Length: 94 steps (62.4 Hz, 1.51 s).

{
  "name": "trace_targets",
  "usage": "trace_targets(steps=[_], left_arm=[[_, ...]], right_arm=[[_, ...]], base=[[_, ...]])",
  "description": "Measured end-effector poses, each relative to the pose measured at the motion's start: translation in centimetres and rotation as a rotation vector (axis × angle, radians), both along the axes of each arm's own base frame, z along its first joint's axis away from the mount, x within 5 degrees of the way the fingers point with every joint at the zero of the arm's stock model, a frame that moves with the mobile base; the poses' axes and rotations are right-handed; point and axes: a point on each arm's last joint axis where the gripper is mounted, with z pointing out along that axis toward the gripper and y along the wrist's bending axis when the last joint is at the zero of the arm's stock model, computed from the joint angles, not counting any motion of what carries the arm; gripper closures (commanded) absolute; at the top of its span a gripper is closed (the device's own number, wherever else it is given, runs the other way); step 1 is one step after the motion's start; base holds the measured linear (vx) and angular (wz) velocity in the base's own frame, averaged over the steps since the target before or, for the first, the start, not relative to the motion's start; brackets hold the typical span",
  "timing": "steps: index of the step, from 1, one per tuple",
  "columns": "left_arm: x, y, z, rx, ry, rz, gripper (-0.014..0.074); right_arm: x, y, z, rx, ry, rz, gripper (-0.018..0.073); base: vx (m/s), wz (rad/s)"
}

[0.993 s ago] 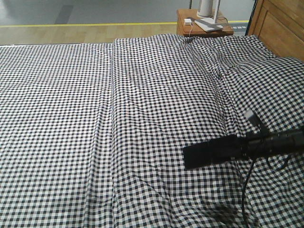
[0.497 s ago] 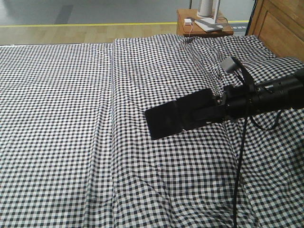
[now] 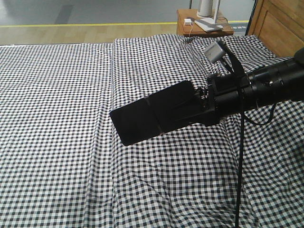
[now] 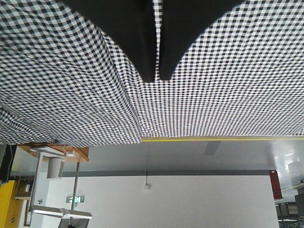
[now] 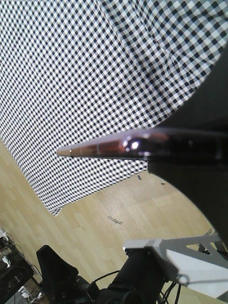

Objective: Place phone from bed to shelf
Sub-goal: 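Hold the phone up in the right gripper while the base turns away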

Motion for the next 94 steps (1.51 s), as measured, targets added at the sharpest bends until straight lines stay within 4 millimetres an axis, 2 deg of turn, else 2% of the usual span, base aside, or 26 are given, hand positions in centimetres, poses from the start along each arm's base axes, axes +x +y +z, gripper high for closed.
trace_targets(steps=[60, 94], left_arm=[[0.0, 0.0, 0.0, 0.0, 0.0, 0.0, 0.0595], [0.0, 0.0, 0.0, 0.0, 0.0, 0.0, 0.0595]], right_arm=[[0.0, -0.03, -0.05, -0.007, -0.001, 0.001, 0.0561], [-0.01, -0.04, -0.07, -0.009, -0.001, 0.002, 0.0561]], base=[[0.0, 0.01], [-0.04, 0.18]])
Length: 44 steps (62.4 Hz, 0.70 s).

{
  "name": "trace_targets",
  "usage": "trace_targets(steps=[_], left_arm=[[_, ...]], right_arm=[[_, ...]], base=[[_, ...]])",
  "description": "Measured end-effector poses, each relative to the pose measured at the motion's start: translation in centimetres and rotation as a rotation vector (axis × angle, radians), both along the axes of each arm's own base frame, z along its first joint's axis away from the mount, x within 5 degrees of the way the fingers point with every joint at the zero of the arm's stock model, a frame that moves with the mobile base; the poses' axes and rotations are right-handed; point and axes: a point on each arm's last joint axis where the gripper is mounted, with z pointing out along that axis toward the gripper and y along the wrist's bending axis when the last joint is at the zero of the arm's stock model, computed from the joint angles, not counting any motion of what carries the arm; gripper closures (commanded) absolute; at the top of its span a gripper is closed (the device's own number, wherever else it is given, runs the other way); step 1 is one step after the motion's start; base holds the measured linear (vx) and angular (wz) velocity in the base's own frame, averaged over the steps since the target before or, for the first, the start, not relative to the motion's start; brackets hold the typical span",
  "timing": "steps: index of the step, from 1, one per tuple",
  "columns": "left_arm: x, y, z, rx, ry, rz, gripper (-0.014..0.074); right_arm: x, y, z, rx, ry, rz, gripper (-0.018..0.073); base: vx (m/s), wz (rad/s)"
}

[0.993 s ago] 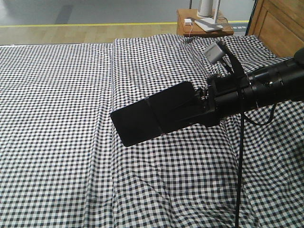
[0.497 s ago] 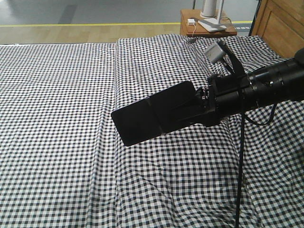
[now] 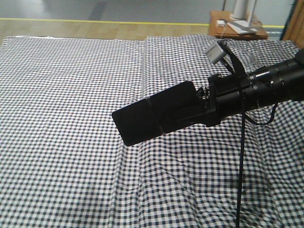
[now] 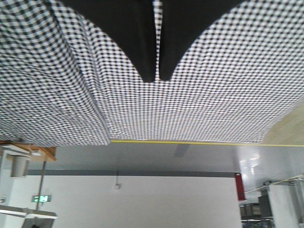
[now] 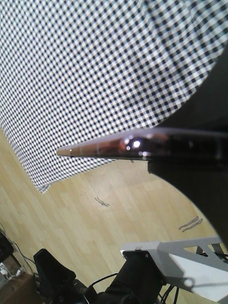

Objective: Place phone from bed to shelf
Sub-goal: 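Hold the phone up in the right gripper while the base turns away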

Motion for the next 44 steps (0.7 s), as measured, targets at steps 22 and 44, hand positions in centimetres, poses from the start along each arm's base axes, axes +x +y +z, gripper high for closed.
trace_targets(steps=[22, 44], left_arm=[[0.0, 0.0, 0.0, 0.0, 0.0, 0.0, 0.0595], [0.0, 0.0, 0.0, 0.0, 0.0, 0.0, 0.0595]], right_arm=[[0.0, 0.0, 0.0, 0.0, 0.0, 0.0, 0.0561], [0.0, 0.0, 0.0, 0.0, 0.0, 0.0, 0.0561]], base=[[-0.09, 0.42], [-0.11, 0.45]])
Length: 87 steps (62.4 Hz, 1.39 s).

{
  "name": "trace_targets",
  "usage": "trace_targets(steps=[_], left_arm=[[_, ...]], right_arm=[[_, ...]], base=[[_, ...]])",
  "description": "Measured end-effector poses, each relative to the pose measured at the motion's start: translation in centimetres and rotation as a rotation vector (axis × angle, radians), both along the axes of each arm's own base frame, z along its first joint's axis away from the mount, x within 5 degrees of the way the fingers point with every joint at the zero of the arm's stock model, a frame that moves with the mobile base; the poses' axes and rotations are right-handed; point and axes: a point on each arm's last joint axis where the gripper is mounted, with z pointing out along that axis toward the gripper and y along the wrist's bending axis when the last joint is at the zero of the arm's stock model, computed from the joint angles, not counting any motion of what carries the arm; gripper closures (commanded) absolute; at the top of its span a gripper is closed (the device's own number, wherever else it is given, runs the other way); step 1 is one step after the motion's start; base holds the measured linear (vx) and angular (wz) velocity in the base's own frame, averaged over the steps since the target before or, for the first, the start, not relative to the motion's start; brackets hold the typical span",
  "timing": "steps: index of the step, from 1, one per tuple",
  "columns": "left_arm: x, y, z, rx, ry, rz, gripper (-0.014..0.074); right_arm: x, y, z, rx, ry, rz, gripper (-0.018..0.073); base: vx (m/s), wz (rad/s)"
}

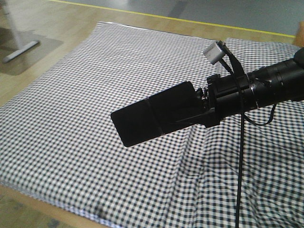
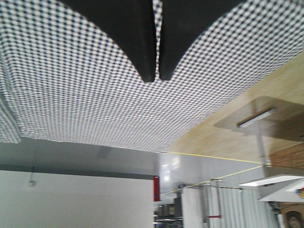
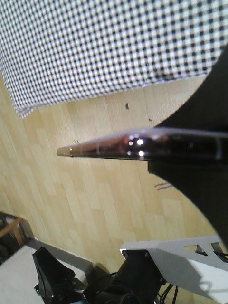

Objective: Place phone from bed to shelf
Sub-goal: 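Hold the phone up in the right gripper while the base turns away, then carry the phone in the right gripper while driving to the shelf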

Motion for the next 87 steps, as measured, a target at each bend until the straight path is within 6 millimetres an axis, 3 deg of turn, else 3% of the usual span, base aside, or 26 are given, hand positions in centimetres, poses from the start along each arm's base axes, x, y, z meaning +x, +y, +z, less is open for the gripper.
trace_targets(steps=[87], left_arm=[[0.0, 0.0, 0.0, 0.0, 0.0, 0.0, 0.0595]], right_arm=[[-0.01, 0.0, 0.0, 0.0, 0.001, 0.001, 0.0561]], base=[[-0.16, 0.61]])
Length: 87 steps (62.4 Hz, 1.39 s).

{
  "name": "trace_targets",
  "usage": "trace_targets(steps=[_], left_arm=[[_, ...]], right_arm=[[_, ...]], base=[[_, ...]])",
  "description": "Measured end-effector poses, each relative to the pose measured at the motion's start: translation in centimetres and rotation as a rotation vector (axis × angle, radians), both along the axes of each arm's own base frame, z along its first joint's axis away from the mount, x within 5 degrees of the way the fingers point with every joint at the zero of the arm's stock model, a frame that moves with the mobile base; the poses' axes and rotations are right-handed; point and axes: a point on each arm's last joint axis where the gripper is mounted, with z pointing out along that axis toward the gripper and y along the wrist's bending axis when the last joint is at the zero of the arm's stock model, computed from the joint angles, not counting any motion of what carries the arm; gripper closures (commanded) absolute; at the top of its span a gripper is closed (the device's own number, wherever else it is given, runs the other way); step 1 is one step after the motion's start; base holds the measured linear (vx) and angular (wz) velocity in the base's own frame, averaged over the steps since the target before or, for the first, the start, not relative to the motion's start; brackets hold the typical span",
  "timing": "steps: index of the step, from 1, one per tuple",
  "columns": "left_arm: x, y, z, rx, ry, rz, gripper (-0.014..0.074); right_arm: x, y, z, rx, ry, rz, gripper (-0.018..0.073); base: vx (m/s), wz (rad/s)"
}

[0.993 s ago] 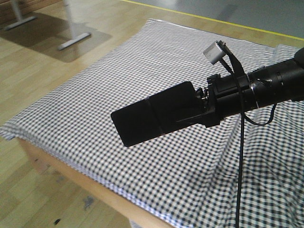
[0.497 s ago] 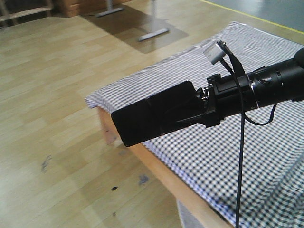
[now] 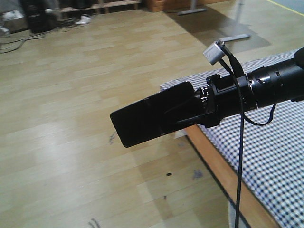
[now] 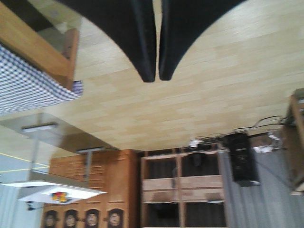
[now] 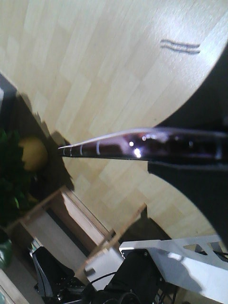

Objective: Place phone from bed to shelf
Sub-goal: 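Carry the phone in the right gripper while driving to the shelf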

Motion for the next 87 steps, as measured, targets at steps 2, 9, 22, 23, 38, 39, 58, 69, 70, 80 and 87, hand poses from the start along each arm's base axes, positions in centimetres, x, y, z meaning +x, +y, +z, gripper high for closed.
trace_targets(steps=[2, 9, 22, 23, 38, 39, 58, 69, 70, 80, 87], left_arm=[[0.0, 0.0, 0.0, 0.0, 0.0, 0.0, 0.0595], [0.0, 0.0, 0.0, 0.0, 0.0, 0.0, 0.0595], [0.0, 0.0, 0.0, 0.0, 0.0, 0.0, 0.0595], [0.0, 0.0, 0.0, 0.0, 0.0, 0.0, 0.0595], [0.0, 0.0, 0.0, 0.0, 0.0, 0.0, 0.0595], [0.0, 0.0, 0.0, 0.0, 0.0, 0.0, 0.0595], [0.0, 0.0, 0.0, 0.0, 0.0, 0.0, 0.0595], [0.0, 0.0, 0.0, 0.0, 0.0, 0.0, 0.0595], [0.0, 0.0, 0.0, 0.0, 0.0, 0.0, 0.0595], [0.0, 0.0, 0.0, 0.0, 0.0, 0.0, 0.0595], [0.0, 0.0, 0.0, 0.0, 0.0, 0.0, 0.0595]], right_arm=[[0.0, 0.0, 0.0, 0.0, 0.0, 0.0, 0.0561], [0.0, 0.0, 0.0, 0.0, 0.0, 0.0, 0.0561], [0.0, 0.0, 0.0, 0.0, 0.0, 0.0, 0.0561], [0.0, 0.0, 0.0, 0.0, 0.0, 0.0, 0.0561], [0.0, 0.0, 0.0, 0.0, 0.0, 0.0, 0.0561], [0.0, 0.0, 0.0, 0.0, 0.0, 0.0, 0.0561], [-0.01, -0.01, 0.0, -0.001, 0.0, 0.0, 0.0561], [-0.01, -0.01, -0.01, -0.002, 0.0, 0.001, 0.0561], [-0.01, -0.01, -0.01, -0.002, 0.0, 0.001, 0.0561], [-0.01, -0.01, -0.02, -0.003, -0.001, 0.001, 0.0561], [-0.01, -0.01, -0.02, -0.003, -0.001, 0.001, 0.0561]], base=[[-0.16, 0.63], [-0.15, 0.56], [-0.12, 0.41], [-0.1, 0.31], [-0.07, 0.24], [-0.02, 0.16], [0.03, 0.06], [0.09, 0.08], [0.11, 0.1], [0.13, 0.12], [0.15, 0.13]])
